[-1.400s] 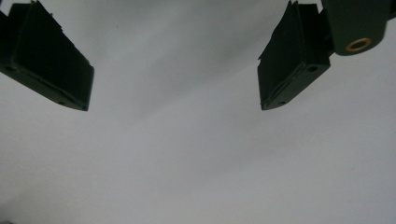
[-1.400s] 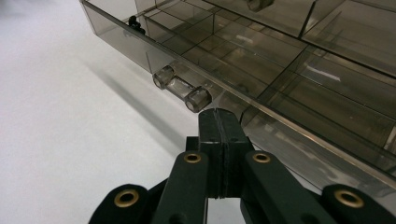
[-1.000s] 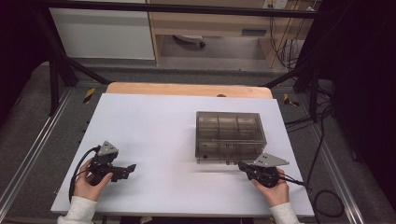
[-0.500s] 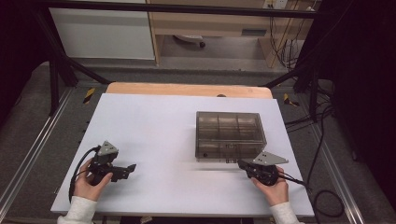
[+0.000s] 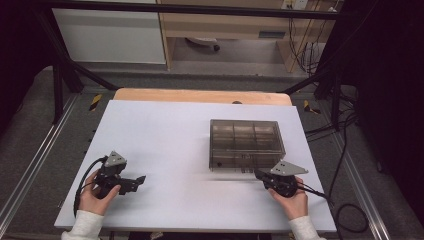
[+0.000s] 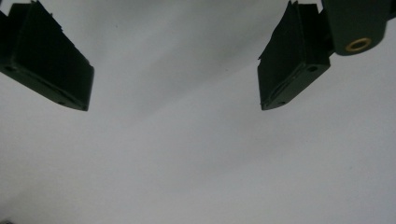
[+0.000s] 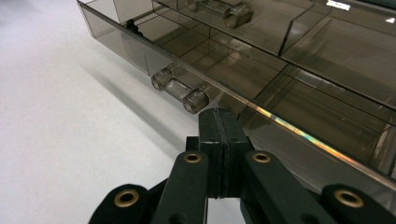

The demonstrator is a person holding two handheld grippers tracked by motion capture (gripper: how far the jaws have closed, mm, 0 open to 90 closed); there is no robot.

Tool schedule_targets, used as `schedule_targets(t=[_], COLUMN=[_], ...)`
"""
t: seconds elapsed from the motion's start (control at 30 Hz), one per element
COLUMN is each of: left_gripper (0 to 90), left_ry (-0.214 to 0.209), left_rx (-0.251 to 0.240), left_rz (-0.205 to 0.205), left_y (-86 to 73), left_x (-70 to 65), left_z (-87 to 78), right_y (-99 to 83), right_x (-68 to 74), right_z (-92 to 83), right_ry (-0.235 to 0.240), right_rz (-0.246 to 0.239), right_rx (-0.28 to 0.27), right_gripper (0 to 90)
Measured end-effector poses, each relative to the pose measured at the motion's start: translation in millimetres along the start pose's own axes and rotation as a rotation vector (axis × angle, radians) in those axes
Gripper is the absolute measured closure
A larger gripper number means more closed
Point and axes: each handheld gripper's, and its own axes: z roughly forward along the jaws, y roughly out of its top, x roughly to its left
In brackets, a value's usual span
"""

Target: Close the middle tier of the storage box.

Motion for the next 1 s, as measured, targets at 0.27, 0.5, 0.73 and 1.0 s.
schedule_targets(t=[0.27, 0.5, 0.73, 1.0], left_gripper=[10.1, 10.1, 10.1, 10.0], left_ry=[0.000, 0.001, 0.000, -0.001], left_rx=[0.001, 0.003, 0.003, 0.005], left_rz=[0.000, 0.001, 0.002, 0.004], left_y=[0.0, -0.1, -0.2, -0.2], left_x=[-0.2, -0.3, -0.4, -0.4], left_z=[0.3, 0.4, 0.8, 1.2], right_y=[0.3, 0.5, 0.7, -0.8], right_x=[-0.9, -1.5, -2.8, -6.3], right_z=[1.3, 2.1, 4.3, 5.6], right_ry=[-0.007, -0.010, -0.013, -0.022], right_rz=[-0.004, -0.004, -0.006, -0.002], right_rx=[-0.001, 0.001, 0.001, 0.001], right_gripper=[90.0, 90.0, 90.0, 90.0])
